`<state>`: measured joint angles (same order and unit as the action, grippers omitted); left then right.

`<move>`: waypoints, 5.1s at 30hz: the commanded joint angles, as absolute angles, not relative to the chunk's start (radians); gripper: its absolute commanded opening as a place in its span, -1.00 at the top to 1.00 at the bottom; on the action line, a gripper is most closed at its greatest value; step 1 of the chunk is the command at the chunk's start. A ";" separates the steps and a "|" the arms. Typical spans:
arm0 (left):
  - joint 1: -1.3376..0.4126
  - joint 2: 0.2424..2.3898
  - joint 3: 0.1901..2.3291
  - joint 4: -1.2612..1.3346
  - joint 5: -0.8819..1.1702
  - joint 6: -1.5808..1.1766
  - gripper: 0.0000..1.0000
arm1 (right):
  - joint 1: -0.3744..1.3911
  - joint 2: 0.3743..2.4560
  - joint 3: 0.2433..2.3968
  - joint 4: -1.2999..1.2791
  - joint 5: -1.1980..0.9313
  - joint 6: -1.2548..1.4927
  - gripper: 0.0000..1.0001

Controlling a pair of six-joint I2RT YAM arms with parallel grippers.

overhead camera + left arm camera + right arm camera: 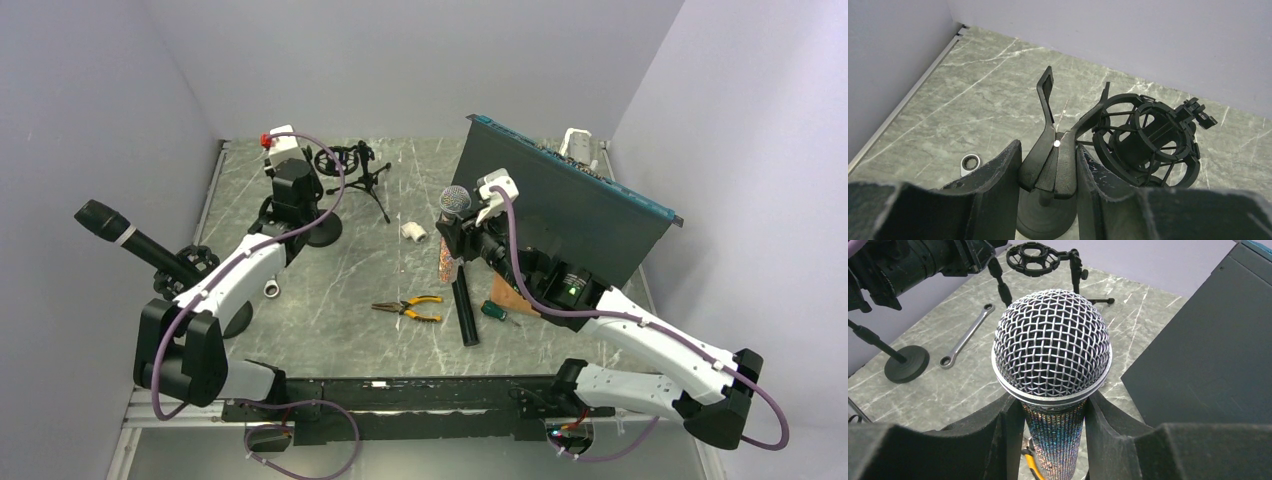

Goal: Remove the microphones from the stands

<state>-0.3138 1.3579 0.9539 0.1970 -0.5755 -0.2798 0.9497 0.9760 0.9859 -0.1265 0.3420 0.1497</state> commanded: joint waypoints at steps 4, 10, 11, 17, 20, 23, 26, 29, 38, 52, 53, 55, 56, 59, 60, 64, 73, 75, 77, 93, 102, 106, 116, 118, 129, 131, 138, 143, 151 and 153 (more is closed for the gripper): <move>-0.328 1.405 0.921 0.007 -0.456 -0.371 1.00 | 0.953 0.955 0.994 -0.056 0.334 0.150 1.00; -0.328 1.371 0.911 -0.026 -0.439 -0.397 0.82 | 0.953 0.953 0.988 -0.051 0.324 0.159 1.00; -0.327 1.370 0.902 -0.023 -0.445 -0.396 0.83 | 0.953 0.953 0.987 -0.050 0.322 0.160 1.00; -0.327 1.402 0.884 -0.023 -0.450 -0.397 0.94 | 0.953 0.951 0.986 -0.052 0.319 0.165 1.00; -0.327 1.412 0.859 -0.010 -0.443 -0.411 0.95 | 0.953 0.944 0.981 -0.053 0.316 0.172 1.00; -0.328 1.419 0.844 -0.008 -0.438 -0.422 0.95 | 0.953 0.942 0.977 -0.056 0.316 0.179 1.00; -0.326 1.423 0.842 -0.012 -0.439 -0.426 0.94 | 0.952 0.944 0.975 -0.058 0.312 0.188 1.00; -0.326 1.414 0.848 -0.021 -0.429 -0.424 0.90 | 0.953 0.946 0.971 -0.050 0.304 0.199 1.00; -0.327 1.302 0.995 -0.202 -0.407 -0.435 -0.07 | 0.951 0.992 0.979 -0.059 0.270 0.273 1.00; -0.319 0.945 1.092 -0.420 -0.063 -0.406 -0.67 | 0.950 1.224 1.113 -0.135 0.141 0.374 1.00; -0.319 0.910 1.090 -0.431 -0.022 -0.401 -0.72 | 0.947 1.260 1.148 -0.156 0.136 0.332 1.00; -0.319 0.843 1.083 -0.451 0.052 -0.394 -0.82 | 0.940 1.348 1.236 -0.218 0.130 0.211 1.00; -0.319 0.811 1.081 -0.466 0.089 -0.390 -0.87 | 0.933 1.402 1.293 -0.257 0.129 0.137 1.00; -0.319 0.720 1.089 -0.551 0.133 -0.385 -0.96 | 0.923 1.572 1.470 -0.411 0.140 -0.106 1.00; -0.319 0.693 1.094 -0.583 0.131 -0.387 -0.97 | 0.923 1.626 1.523 -0.460 0.155 -0.159 1.00; -0.319 0.593 1.143 -0.696 0.117 -0.395 -0.98 | 0.914 1.794 1.659 -0.577 0.203 -0.312 1.00; -0.318 0.490 1.452 -0.921 -0.033 -0.362 -0.99 | 0.913 2.061 1.812 -0.662 0.114 -0.444 1.00; -0.319 0.478 1.503 -0.955 -0.089 -0.360 -0.99 | 0.912 2.129 1.862 -0.691 0.147 -0.450 1.00; -0.319 0.464 1.537 -0.972 -0.132 -0.350 -0.98 | 0.911 2.171 1.883 -0.693 0.169 -0.466 1.00; -0.323 0.519 1.651 -1.187 -0.659 -0.292 -0.98 | 0.912 2.302 1.938 -0.621 0.130 -0.461 0.52; -0.326 0.610 1.558 -1.234 -0.913 -0.324 -0.99 | 0.908 2.304 1.914 -0.607 0.130 -0.444 -0.15; -0.327 0.646 1.521 -1.207 -0.906 -0.351 -0.99 | 0.904 2.304 1.921 -0.603 0.140 -0.425 -0.33; -0.325 0.694 1.476 -1.229 -1.082 -0.478 -0.99 | 0.902 2.115 1.806 -0.542 0.121 -0.334 -0.54; -0.325 0.683 1.438 -1.187 -1.126 -0.489 -0.99 | 0.903 2.024 1.715 -0.470 0.090 -0.307 -0.56; -0.274 0.654 1.249 -0.878 -1.249 -0.389 -0.96 | 0.903 1.592 1.410 -0.277 -0.179 -0.179 -0.63; -0.243 0.655 1.221 -0.823 -1.214 -0.350 -0.95 | 0.902 1.531 1.378 -0.263 -0.192 -0.159 -0.63; -0.068 0.717 1.210 -0.752 -1.028 -0.336 -0.94 | 0.902 1.346 1.260 -0.201 -0.200 -0.103 -0.70; 0.059 0.757 1.245 -0.736 -0.886 -0.337 -0.91 | 0.902 1.291 1.247 -0.226 -0.187 -0.083 -0.72; 0.163 0.775 1.229 -0.718 -0.777 -0.387 -0.76 | 0.901 1.184 1.211 -0.206 -0.182 -0.055 -0.80; 0.173 0.782 1.232 -0.723 -0.765 -0.400 -0.66 | 0.901 1.171 1.209 -0.211 -0.177 -0.052 -0.81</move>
